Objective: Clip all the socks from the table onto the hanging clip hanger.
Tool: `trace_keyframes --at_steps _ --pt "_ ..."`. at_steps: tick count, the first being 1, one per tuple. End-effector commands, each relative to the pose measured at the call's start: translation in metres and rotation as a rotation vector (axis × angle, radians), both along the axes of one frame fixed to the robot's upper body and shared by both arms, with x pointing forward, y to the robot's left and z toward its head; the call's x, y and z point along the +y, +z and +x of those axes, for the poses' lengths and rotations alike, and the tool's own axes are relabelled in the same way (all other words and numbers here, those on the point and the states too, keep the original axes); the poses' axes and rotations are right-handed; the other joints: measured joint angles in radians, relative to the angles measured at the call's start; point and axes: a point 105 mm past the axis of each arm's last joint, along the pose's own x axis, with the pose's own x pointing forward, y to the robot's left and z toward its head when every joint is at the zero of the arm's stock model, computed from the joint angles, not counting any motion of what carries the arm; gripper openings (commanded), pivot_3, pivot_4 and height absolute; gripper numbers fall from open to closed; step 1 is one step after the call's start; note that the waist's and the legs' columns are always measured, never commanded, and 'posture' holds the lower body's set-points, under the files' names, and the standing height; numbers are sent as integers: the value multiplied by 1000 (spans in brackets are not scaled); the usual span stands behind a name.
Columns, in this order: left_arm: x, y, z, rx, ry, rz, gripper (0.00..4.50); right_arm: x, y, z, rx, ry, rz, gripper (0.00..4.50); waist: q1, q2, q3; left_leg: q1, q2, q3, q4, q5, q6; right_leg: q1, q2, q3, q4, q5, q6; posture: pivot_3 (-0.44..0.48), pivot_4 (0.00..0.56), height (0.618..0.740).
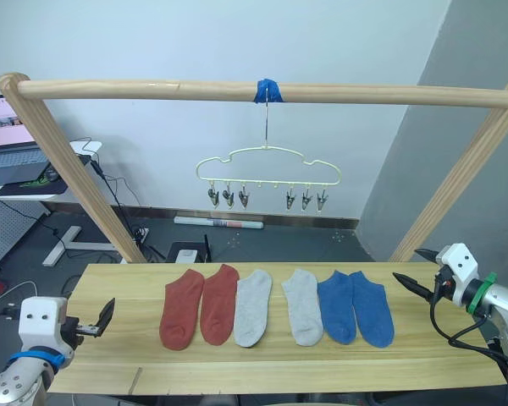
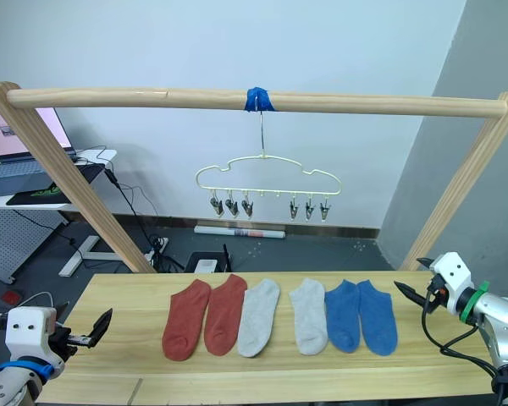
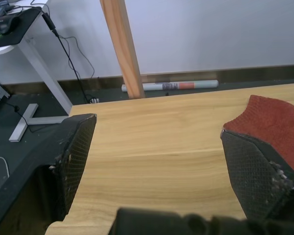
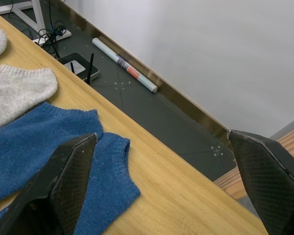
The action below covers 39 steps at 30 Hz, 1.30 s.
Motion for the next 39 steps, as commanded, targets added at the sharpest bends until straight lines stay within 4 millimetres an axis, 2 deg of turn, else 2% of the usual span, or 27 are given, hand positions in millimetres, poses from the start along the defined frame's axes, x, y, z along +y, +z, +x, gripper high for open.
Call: trace_keyframes --at_steps 1,6,7,13,17,20,24,28,34,39 --pt "4 14 5 -44 -7 31 4500 -2 17 7 -63 14 -14 4481 0 0 0 0 0 0 0 0 0 0 0 0 0 0 0 2 0 740" --pt "-8 15 8 -30 -108 44 4500 2 19 7 -71 20 -13 4481 0 0 0 0 0 0 0 0 0 0 0 0 0 0 0 -6 0 740" --pt "-8 23 10 -84 -120 51 4500 3 19 6 -72 21 -13 4481 0 0 0 0 0 0 0 0 0 0 0 0 0 0 0 -6 0 740" --pt "-4 25 12 -95 -116 67 4500 6 21 6 -77 22 -12 4481 0 0 0 0 0 0 0 0 0 0 0 0 0 0 0 -12 0 740" --pt "-10 32 16 -138 -137 -36 4500 8 23 5 -81 23 -8 4481 0 0 0 0 0 0 0 0 0 0 0 0 0 0 0 -19 0 740" --pt "-13 38 23 -177 -130 -5 4500 11 24 4 -84 25 -4 4481 0 0 0 0 0 0 0 0 0 0 0 0 0 0 0 -21 0 740" --pt "-25 44 33 -200 -145 -54 4500 18 28 3 -96 37 5 4481 -1 0 0 0 0 0 0 0 0 0 0 0 0 0 0 -26 0 740" --pt "-44 51 46 -225 -166 -86 4500 36 42 5 -141 77 38 4481 -4 1 0 0 0 0 0 0 0 0 0 1 0 1 1 -53 0 740" --pt "-72 73 69 -345 -179 -79 4500 71 67 3 -182 167 84 4481 -7 1 0 -1 0 0 1 0 0 0 0 1 0 4 7 -90 0 740" --pt "-104 85 81 -353 -269 -156 4500 124 100 -15 -185 340 132 4481 -15 1 24 -4 0 0 1 0 0 -2 1 1 0 4 7 -128 79 740"
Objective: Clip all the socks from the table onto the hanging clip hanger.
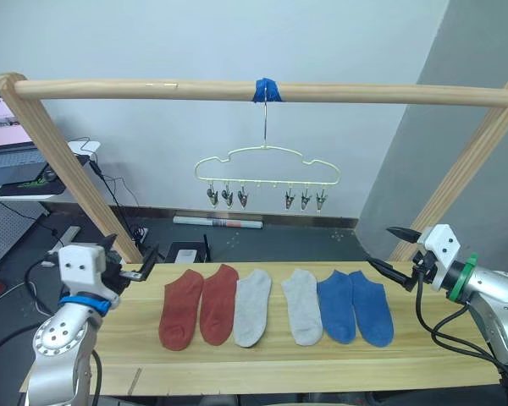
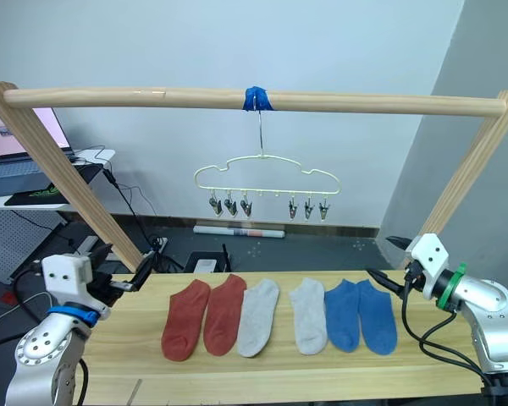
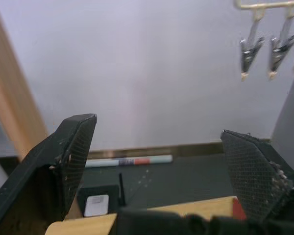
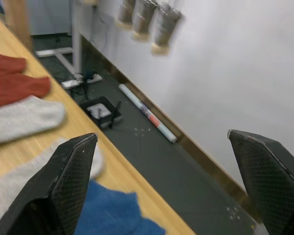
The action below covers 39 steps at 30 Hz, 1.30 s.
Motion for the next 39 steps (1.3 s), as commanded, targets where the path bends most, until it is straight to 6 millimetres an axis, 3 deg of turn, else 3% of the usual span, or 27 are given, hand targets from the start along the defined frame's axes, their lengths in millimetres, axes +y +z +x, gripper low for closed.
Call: trace_keyframes --at_steps 1,3,5,7,11,14,17,18,25,39 --pt "-18 25 9 -74 -54 -16 4500 35 32 -12 -37 115 41 4481 -3 -1 16 -1 0 0 0 0 0 0 0 0 1 -1 -1 -138 103 740" --pt "-33 34 13 -88 -105 -29 4500 56 48 -21 -50 172 74 4481 -10 -4 42 -2 0 -1 1 0 0 -3 0 0 1 -1 -3 -153 150 740" --pt "-39 38 14 -96 -121 -29 4500 64 57 -25 -55 189 90 4481 -17 -3 59 -6 0 -2 3 0 0 -4 0 0 2 -1 -3 -153 150 740" --pt "-42 46 16 -121 -128 -37 4500 70 69 -28 -65 196 124 4481 -21 -5 81 -14 0 -1 3 1 0 -14 0 1 2 3 4 -176 210 740" --pt "-46 60 22 -169 -120 -44 4500 72 78 -33 -66 190 148 4481 -23 -6 122 -27 -1 -3 5 1 0 -25 0 0 1 7 -2 -196 250 740" --pt "-55 73 27 -217 -125 -71 4500 71 76 -36 -38 180 155 4481 -23 -6 153 -29 -1 -4 5 0 2 -25 -1 -1 1 7 -2 -214 285 740" --pt "-60 81 29 -246 -128 -92 4500 72 77 -39 -31 182 158 4481 -24 -3 169 -38 -1 -5 6 -1 2 -33 -2 -2 1 7 -2 -221 296 740" --pt "-61 83 30 -254 -129 -102 4317 73 78 -40 -33 183 161 4495 -25 -3 176 -40 -1 -6 8 -1 3 -33 -2 -3 1 7 -2 -223 298 740" --pt "-64 89 33 -285 -133 -123 2483 82 82 -43 -43 202 186 4500 -28 -4 204 -43 -2 -8 17 -3 6 -34 -1 -5 5 7 -1 -223 307 740" --pt "-72 90 54 -313 -134 -158 2483 119 115 -48 -70 321 255 4500 -39 -6 226 -45 -2 -8 18 -3 6 -34 -1 -5 4 8 0 -245 324 740"
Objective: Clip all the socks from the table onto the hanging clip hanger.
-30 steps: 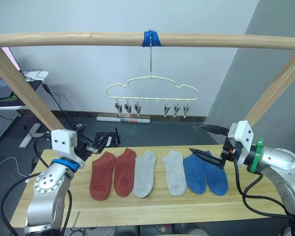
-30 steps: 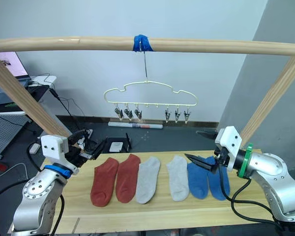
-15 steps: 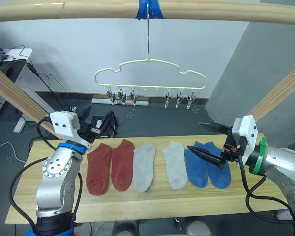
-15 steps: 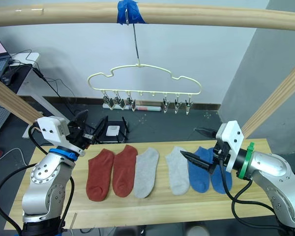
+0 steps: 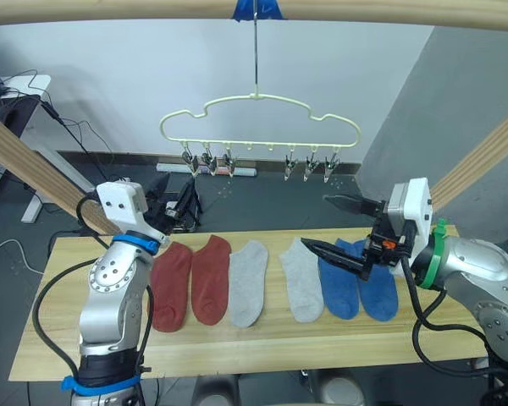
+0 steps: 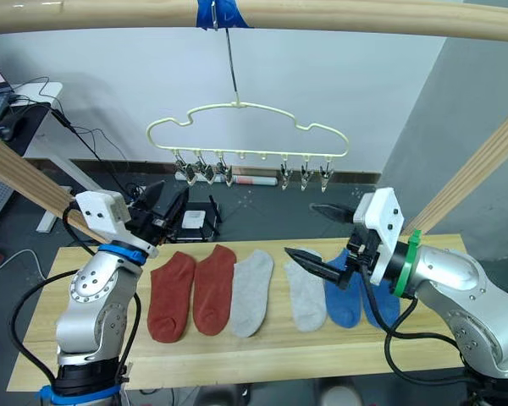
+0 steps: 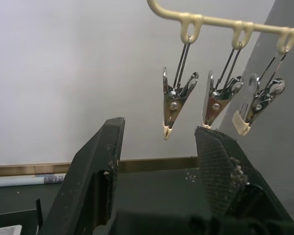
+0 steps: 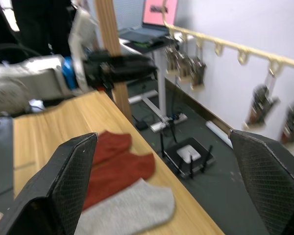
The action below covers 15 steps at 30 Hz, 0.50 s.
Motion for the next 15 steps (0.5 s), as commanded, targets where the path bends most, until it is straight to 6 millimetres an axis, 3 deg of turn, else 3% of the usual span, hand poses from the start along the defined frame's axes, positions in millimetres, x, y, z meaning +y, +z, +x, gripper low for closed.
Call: trace_keyframes --at_steps 1,15 --pt "-2 9 1 -47 -10 -3 2483 9 11 -7 -22 33 16 4500 0 -1 2 0 0 0 0 0 0 0 0 0 0 0 0 -245 325 740" --pt "-8 22 15 -100 -30 -26 2483 9 4 -6 -26 17 0 4500 -5 -2 3 -16 0 -2 2 0 0 -15 -1 -2 2 0 0 -246 316 740"
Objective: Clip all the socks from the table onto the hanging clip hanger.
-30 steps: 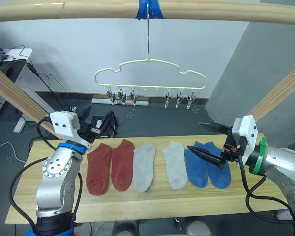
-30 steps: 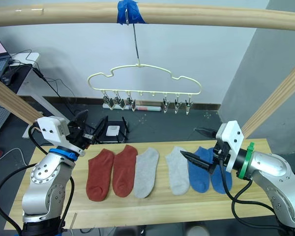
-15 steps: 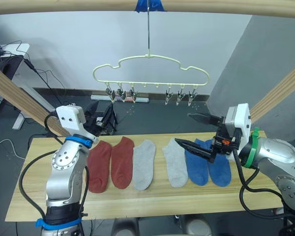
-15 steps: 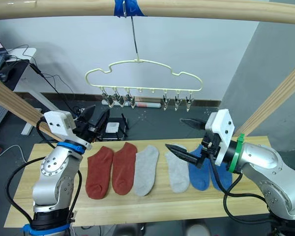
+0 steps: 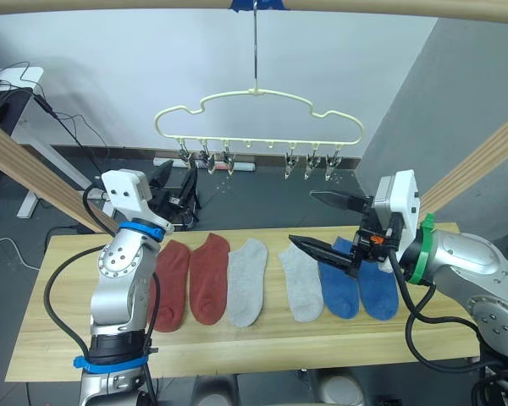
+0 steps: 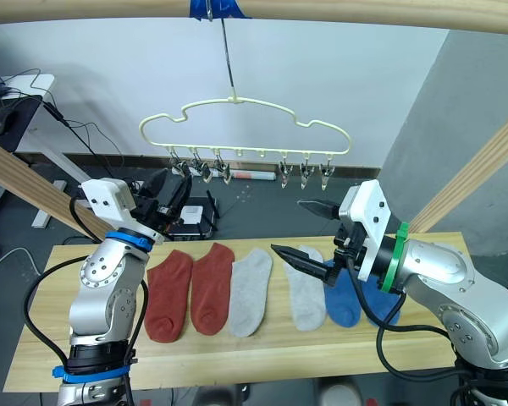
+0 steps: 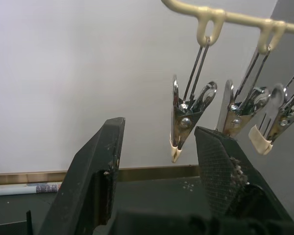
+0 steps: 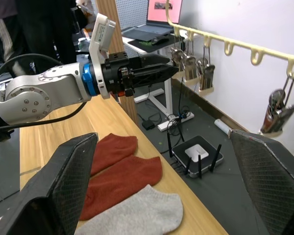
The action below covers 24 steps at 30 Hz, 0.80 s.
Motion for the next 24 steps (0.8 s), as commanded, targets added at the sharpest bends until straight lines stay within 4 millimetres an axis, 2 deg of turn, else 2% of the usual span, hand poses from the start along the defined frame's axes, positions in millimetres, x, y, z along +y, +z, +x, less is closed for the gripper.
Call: trace_keyframes --at_steps 1,13,24 --pt "-4 17 0 -63 -11 -11 2483 1 6 -8 -53 19 3 4500 0 0 0 0 0 0 0 0 0 0 0 0 0 0 0 -246 316 740" --pt "-7 40 -2 -118 -2 -51 2483 1 4 -8 -57 16 1 4500 -4 0 0 0 0 0 0 0 0 0 0 0 0 0 0 -244 311 740" --pt "-7 44 -3 -125 -3 -58 2483 3 5 -7 -63 19 2 4500 -4 0 0 0 0 0 0 0 0 0 0 0 0 0 0 -233 306 740"
